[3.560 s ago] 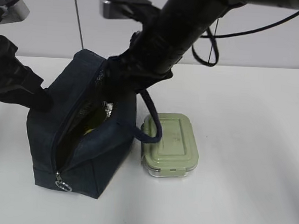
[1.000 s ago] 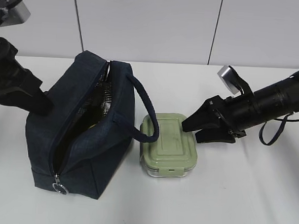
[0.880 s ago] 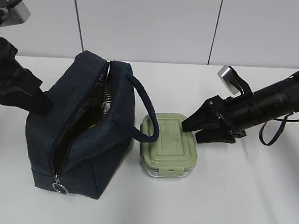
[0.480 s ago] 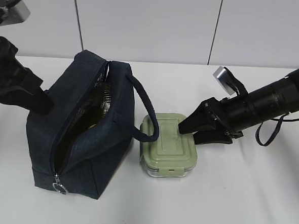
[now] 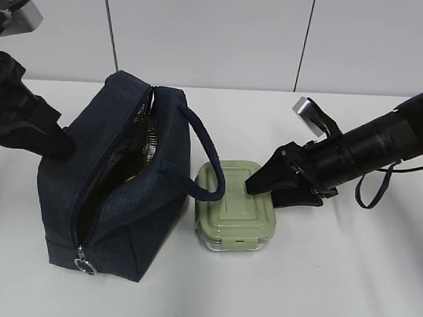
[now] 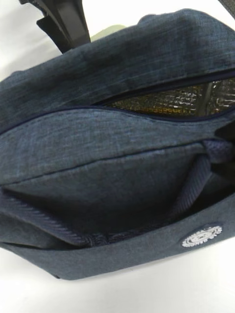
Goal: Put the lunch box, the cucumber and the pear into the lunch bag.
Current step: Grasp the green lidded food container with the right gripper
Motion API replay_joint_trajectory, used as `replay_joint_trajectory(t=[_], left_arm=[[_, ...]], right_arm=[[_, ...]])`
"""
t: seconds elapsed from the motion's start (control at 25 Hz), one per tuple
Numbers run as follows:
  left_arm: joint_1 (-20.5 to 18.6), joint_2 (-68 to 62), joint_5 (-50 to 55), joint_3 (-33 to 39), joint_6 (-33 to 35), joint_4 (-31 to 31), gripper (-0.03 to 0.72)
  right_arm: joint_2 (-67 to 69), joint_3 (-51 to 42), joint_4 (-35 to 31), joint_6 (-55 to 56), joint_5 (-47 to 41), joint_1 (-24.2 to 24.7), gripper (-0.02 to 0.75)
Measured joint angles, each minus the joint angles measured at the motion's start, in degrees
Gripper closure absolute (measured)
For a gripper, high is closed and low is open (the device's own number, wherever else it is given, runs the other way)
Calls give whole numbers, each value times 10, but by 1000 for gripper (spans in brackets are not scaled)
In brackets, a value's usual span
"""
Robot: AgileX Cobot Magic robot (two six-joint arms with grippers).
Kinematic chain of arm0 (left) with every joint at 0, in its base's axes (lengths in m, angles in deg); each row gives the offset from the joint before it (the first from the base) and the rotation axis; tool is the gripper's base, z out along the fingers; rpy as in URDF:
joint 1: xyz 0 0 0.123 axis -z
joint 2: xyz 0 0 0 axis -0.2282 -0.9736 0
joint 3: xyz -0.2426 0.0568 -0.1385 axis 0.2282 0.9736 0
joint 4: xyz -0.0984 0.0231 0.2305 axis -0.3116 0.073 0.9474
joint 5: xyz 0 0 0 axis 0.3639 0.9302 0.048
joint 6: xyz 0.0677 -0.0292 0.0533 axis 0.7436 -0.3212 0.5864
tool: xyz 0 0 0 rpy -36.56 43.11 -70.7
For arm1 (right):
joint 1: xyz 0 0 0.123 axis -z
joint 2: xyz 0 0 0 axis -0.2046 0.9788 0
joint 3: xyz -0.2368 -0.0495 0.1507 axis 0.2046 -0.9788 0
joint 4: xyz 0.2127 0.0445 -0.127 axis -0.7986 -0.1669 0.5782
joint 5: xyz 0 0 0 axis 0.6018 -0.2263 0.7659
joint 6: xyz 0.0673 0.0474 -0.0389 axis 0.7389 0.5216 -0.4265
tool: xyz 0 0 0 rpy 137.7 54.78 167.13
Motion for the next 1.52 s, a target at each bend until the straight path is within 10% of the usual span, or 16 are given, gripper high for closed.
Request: replay_joint_trajectory(t=[0.36, 1.28, 1.52], left_arm=[[0, 0, 0, 0, 0, 0, 670], [0, 0, 0, 0, 0, 0, 670], [0, 0, 0, 0, 0, 0, 670]], right_arm=[[0, 0, 30, 24, 13, -1, 313], [0, 1, 39, 78, 37, -26, 297], [0, 3, 38, 81, 37, -26, 402]])
